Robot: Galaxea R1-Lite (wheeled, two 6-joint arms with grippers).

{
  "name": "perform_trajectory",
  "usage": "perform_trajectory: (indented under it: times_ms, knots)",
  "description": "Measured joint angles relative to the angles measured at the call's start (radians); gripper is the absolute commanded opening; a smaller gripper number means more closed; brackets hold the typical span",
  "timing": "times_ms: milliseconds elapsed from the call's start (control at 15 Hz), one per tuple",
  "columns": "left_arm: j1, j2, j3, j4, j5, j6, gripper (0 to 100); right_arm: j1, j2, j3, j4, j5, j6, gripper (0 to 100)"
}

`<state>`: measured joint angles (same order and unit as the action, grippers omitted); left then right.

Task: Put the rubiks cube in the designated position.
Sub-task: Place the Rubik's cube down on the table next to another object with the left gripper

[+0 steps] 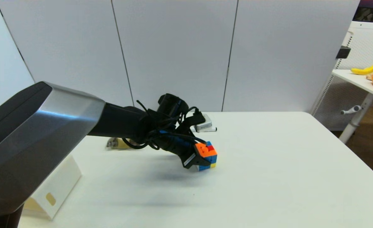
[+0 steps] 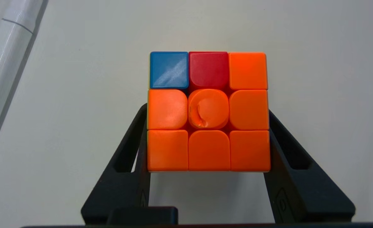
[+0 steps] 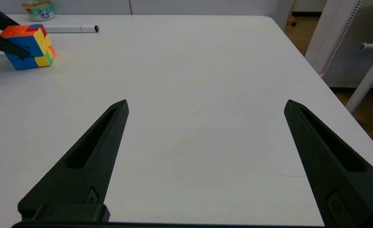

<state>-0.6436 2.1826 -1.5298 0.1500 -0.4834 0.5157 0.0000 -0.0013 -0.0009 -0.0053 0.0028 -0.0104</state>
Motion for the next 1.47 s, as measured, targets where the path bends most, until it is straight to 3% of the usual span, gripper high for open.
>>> perform_trajectory:
  times_ms: [467,1133,1467]
  knots:
    - [0.072,-0.103,-0.159,0.024,0.017,-0.074,0,0.000,0.000,0.000,0.000,0.000,0.000,100]
    - [0.548,-0.261,-0.175,0.061,0.177,-0.161,0,0.000,0.000,0.000,0.000,0.000,0.000,100]
    - [0.691,-0.287,-0.145,0.336,0.214,-0.221,0,0.000,0.000,0.000,0.000,0.000,0.000,100]
